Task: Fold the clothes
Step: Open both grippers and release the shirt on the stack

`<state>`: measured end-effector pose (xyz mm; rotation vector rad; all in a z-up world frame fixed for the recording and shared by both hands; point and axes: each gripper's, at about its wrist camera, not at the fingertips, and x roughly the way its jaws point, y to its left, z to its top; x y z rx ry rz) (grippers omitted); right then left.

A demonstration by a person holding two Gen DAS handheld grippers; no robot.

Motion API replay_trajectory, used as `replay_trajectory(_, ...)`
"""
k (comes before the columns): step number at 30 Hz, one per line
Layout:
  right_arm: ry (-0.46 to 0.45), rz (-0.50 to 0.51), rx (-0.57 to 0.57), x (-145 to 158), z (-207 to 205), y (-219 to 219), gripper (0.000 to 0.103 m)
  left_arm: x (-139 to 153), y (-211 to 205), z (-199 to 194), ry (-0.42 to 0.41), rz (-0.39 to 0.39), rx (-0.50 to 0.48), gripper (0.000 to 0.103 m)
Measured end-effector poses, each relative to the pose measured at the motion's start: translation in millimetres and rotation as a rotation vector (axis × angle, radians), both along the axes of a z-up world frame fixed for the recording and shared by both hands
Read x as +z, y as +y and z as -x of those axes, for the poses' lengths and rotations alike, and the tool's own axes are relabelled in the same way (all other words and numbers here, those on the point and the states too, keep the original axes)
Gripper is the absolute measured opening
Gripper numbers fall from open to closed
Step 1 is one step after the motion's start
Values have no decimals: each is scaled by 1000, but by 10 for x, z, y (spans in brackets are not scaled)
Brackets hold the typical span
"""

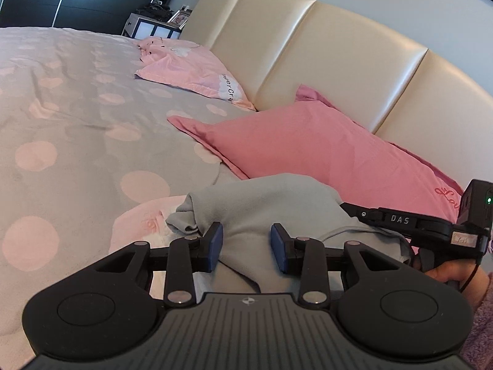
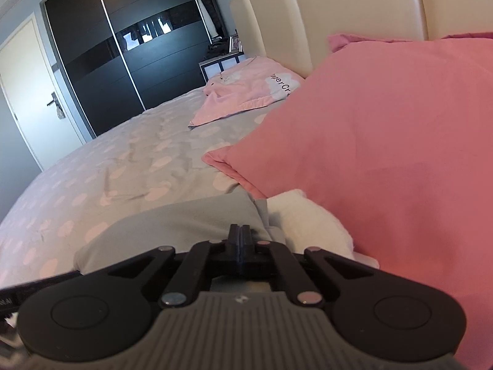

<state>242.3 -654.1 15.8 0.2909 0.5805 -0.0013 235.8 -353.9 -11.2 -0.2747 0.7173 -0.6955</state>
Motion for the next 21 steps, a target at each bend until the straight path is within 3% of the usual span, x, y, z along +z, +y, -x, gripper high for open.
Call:
replay_trajectory(6, -3, -27, -4, -10, -18, -56, 0, 82, 37, 53, -22, 21, -3, 33)
replay_trajectory(8, -13, -14, 4, 64, 33, -25, 0, 172, 73, 130, -47, 24, -4, 39)
replay_trajectory(10, -40, -4, 18, 191, 135, 26, 8, 277, 111, 243, -89, 25, -4, 46)
replay_trajectory(11, -57, -4, 21, 260, 202, 50, 17, 336, 130, 319, -120, 24, -4, 48)
replay_trajectory(12, -78, 6, 18, 333, 285, 79, 35, 386, 147, 410, -154, 19, -12, 48)
replay_trajectory(13, -101, 24, 14, 409, 385, 112, 41, 420, 157, 505, -184, 5, -23, 48)
replay_trajectory(19, -145, 173, 33, 570, 887, 206, 36, 452, 138, 955, -291, -91, -117, 45)
replay_trajectory(21, -130, 232, 44, 510, 968, 220, 21, 387, 54, 1023, -303, -142, -162, 41)
